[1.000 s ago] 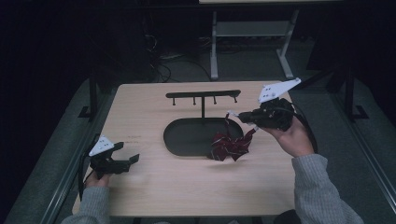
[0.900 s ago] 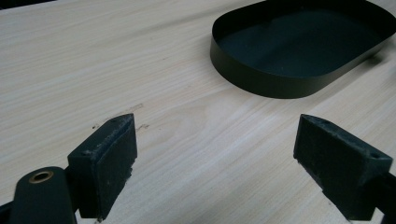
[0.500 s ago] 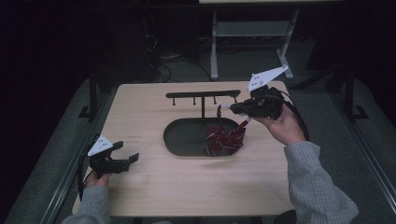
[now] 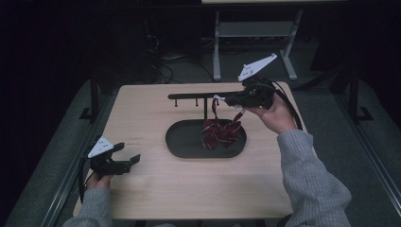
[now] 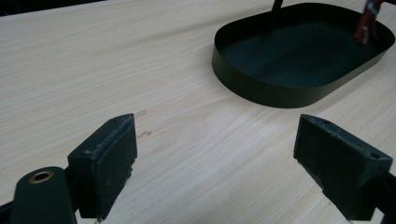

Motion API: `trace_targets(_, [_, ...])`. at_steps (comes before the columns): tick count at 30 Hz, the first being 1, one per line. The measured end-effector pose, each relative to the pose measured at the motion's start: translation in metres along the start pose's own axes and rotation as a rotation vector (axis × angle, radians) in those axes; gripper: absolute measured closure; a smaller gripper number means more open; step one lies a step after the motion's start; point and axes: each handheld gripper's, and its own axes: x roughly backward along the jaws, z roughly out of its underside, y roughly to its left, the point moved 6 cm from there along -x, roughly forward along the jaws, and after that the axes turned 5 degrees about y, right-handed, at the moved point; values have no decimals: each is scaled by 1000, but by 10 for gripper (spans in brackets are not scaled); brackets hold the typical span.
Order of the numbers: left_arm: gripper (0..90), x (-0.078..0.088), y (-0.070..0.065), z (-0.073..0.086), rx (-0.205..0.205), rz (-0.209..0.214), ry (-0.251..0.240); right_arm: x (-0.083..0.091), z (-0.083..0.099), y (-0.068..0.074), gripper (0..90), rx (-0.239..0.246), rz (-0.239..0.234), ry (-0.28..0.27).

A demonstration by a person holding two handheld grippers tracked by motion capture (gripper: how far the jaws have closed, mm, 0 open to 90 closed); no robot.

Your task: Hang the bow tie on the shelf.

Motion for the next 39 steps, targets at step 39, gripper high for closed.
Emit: trace_targets(39, [130, 1, -1, 0, -5, 9, 4, -44, -3, -41, 881, -47, 19, 84])
